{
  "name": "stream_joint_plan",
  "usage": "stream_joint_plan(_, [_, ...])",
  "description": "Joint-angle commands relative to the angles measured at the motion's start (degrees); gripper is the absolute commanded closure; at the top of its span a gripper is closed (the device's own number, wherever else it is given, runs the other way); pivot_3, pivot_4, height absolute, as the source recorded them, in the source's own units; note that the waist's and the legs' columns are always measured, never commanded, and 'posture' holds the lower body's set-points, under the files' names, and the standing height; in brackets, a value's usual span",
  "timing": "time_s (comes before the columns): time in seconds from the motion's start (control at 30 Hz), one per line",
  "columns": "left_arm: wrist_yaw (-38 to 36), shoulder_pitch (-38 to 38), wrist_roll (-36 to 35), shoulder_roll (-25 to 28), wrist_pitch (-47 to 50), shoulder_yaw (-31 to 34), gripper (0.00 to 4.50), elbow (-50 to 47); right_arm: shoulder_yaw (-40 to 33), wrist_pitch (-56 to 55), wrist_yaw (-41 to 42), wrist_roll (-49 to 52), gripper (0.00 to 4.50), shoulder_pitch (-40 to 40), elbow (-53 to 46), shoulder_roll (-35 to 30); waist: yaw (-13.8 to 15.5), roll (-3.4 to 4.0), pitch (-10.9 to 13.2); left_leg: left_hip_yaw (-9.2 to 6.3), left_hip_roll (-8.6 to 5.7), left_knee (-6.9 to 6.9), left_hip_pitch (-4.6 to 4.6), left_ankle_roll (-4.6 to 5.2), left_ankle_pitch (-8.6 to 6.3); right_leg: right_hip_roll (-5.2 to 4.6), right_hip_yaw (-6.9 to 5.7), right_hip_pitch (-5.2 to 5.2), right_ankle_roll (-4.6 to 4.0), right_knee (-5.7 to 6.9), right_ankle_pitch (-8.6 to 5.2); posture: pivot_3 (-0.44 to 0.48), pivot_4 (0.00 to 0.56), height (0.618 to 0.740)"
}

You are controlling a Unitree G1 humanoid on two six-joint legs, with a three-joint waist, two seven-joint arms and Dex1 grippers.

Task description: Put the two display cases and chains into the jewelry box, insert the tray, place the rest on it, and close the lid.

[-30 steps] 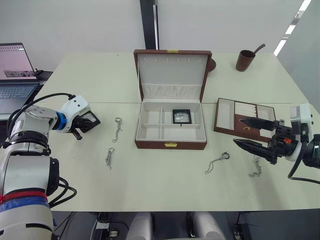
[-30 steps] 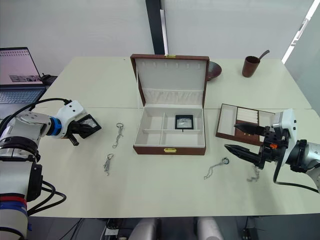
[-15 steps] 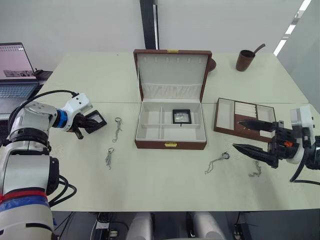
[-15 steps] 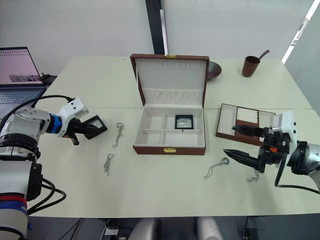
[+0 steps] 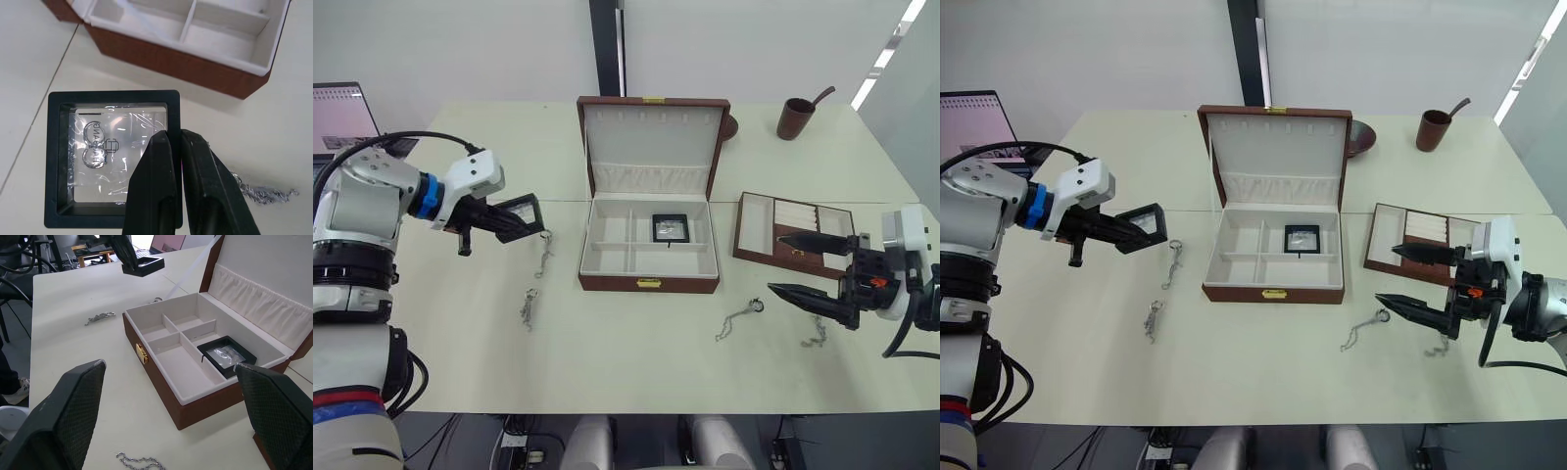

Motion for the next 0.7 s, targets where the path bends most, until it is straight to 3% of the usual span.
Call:
stream_joint_plan(0.03, [-0.56,-5.78,-6.32,-1.24,7.04,-2.97,4.44,-8.85,-0.88,-1.57,-1.03,-0.97,0.00,0.80,-2.50,0.21,0.13,-0.02,0.01,-0.01,0.00,0.03,-0.02,0.00,0.00,0.00,-0.01,0.00,0.00,0.01,0.00,0.000,0.150,0.740])
stream_joint_plan(0.47, [-0.56,-12.14,-17.05,-11.50,12.07,-16.76,4.44,-12.79,-3.90,-2.11,-6.47,-1.03,0.00,8.15,-8.10,3.76,-0.03,-0.03,0.01,-0.12,-0.04,0.14,-0.13,0.01,0.00,0.09,0.06,0.00,0.02,0.01,-0.01,0.000,0.150,0.740])
stream_joint_plan(0.6, [-0.56,-12.17,-16.05,-13.53,9.30,-19.17,4.44,-10.26,-4.30,-1.78,-8.06,-0.57,0.00,9.11,-9.52,4.42,-0.10,-0.02,0.01,-0.09,-0.05,0.15,-0.11,0.01,0.00,0.09,0.11,0.01,0.02,0.01,-0.01,0.000,0.150,0.740])
stream_joint_plan(0.7, [0.46,-13.69,-12.12,-19.44,6.77,-19.72,4.44,-2.22,-4.98,-1.81,-9.17,-0.39,0.00,10.47,-10.68,5.03,0.09,-0.02,0.01,-0.09,-0.06,0.14,-0.08,0.01,0.01,0.10,0.10,0.03,0.02,0.02,-0.01,0.000,0.150,0.740])
